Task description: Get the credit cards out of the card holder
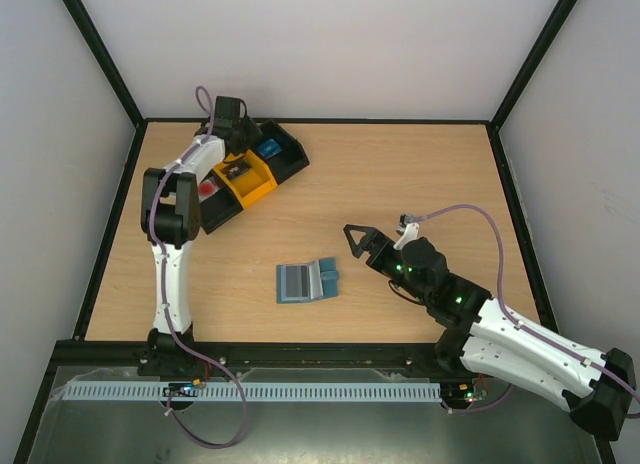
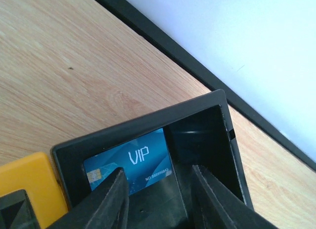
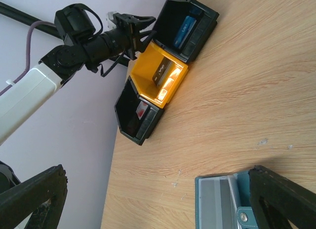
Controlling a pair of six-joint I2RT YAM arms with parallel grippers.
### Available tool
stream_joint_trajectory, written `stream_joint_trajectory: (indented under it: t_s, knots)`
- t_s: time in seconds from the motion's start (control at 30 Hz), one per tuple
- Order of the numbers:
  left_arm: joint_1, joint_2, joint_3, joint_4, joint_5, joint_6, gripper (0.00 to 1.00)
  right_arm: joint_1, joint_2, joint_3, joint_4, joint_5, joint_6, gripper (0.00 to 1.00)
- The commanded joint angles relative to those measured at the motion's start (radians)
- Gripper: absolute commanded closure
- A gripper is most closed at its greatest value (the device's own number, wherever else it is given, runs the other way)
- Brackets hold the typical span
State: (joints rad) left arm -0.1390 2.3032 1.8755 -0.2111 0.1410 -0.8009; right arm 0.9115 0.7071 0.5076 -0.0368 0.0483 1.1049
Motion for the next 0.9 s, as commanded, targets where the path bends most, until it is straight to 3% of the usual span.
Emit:
stream_joint_trajectory:
  t_s: [0.0,0.2,0.3,0.37,0.53,0.87]
  knots:
    - [-0.002,-0.061,0.020,-0.043,-0.059,0.038,0.58,-0.001,0.004,0.006,0.017,0.006,0.004,0.02]
    - [-0.011,-0.154,0.010,-0.068,-0.049,0.064,0.37,-0.001,0.006,0.004,-0.018,0.004,-0.008,0.02]
    - [-0.015,-0.208,-0.029,-0.064,-0.012,0.077,0.19,0.000,0.013,0.000,-0.033,-0.010,-0.010,0.02]
    - [-0.018,-0.235,-0.051,-0.066,0.023,0.089,0.12,-0.001,0.019,-0.008,-0.035,-0.025,-0.017,0.02]
    - [-0.052,-0.306,-0.104,-0.138,0.031,0.141,0.08,-0.002,0.087,-0.017,-0.040,-0.067,-0.091,0.01]
    - [-0.121,-0.282,-0.147,-0.246,-0.197,0.155,0.15,0.000,0.083,-0.057,-0.004,-0.160,-0.085,0.09]
